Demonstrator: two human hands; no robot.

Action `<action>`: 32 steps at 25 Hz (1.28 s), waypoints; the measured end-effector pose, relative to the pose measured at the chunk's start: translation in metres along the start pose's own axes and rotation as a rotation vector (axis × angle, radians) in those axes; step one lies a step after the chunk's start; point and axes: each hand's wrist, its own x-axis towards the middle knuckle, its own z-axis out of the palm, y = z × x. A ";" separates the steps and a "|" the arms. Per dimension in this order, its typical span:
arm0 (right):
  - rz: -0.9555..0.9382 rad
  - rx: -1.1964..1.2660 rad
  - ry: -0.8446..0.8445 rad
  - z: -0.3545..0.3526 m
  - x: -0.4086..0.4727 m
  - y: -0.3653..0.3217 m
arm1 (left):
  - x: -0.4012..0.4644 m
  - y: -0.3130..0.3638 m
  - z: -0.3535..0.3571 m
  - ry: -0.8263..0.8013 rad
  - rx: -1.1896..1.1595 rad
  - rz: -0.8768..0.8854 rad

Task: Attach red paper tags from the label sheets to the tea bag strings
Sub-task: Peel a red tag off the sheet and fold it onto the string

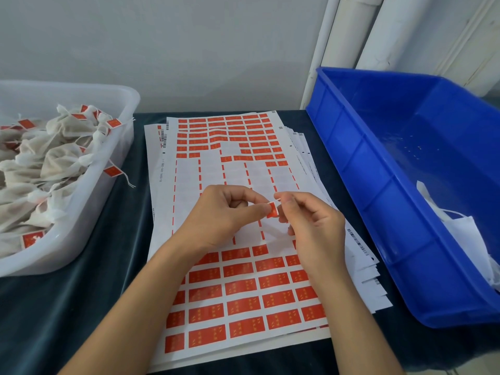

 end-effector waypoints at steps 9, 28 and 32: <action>0.007 -0.003 -0.003 -0.001 0.000 0.000 | -0.001 0.001 0.000 -0.005 -0.001 -0.005; -0.084 0.001 -0.127 0.001 -0.002 -0.002 | -0.001 0.003 0.000 0.065 -0.029 -0.049; -0.075 0.033 -0.109 0.001 -0.001 0.001 | -0.002 0.006 0.001 0.050 0.016 -0.051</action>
